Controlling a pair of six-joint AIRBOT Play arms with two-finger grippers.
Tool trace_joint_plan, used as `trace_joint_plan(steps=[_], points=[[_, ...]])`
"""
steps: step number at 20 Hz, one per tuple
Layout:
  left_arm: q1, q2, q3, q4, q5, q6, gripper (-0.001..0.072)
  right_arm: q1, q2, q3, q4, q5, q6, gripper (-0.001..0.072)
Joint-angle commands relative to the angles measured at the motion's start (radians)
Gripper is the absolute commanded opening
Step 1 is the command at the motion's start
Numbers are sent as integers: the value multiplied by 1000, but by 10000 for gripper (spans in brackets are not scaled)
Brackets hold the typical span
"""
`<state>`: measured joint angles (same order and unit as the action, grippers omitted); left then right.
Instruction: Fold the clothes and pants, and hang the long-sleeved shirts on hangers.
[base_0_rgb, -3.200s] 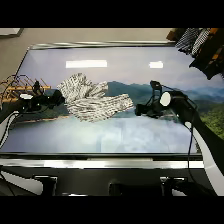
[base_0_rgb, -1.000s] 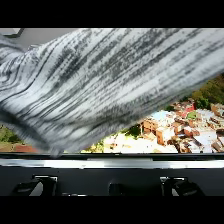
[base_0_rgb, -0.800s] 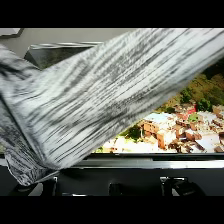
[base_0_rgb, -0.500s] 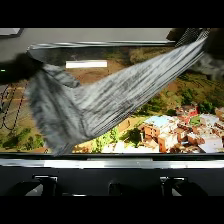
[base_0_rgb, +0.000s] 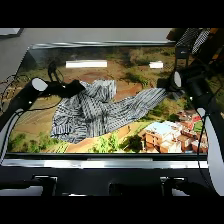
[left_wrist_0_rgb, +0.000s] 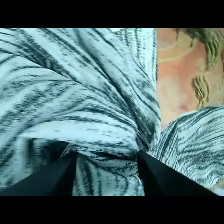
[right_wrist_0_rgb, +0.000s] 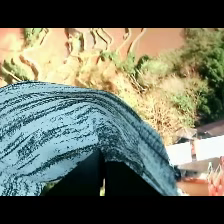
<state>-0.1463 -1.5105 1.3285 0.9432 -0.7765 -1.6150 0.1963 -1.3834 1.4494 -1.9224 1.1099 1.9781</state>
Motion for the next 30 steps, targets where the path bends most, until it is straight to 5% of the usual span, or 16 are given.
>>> trace_joint_plan(steps=[1,6,10,13,24,25,27,30], points=[[145,34,54,-9,-148,73,581,-1,-29,-17,-6,12,9,25],[498,200,-54,28,-287,204,627,-1,23,-17,8,109,-48,25],[655,181,-239,-71,-230,265,626,-1,29,-17,77,171,-48,26],[655,106,-303,-163,-199,388,626,-1,29,-17,116,175,-48,26],[523,-106,-303,-177,-179,389,590,-1,29,-17,136,206,-48,24],[513,-106,-303,-177,-172,389,482,-1,29,-17,136,212,-48,24],[506,-105,-303,-177,-175,390,28,-1,29,-17,135,225,-48,24],[511,-85,-298,-175,-192,385,19,-1,30,-17,92,230,-40,23]])
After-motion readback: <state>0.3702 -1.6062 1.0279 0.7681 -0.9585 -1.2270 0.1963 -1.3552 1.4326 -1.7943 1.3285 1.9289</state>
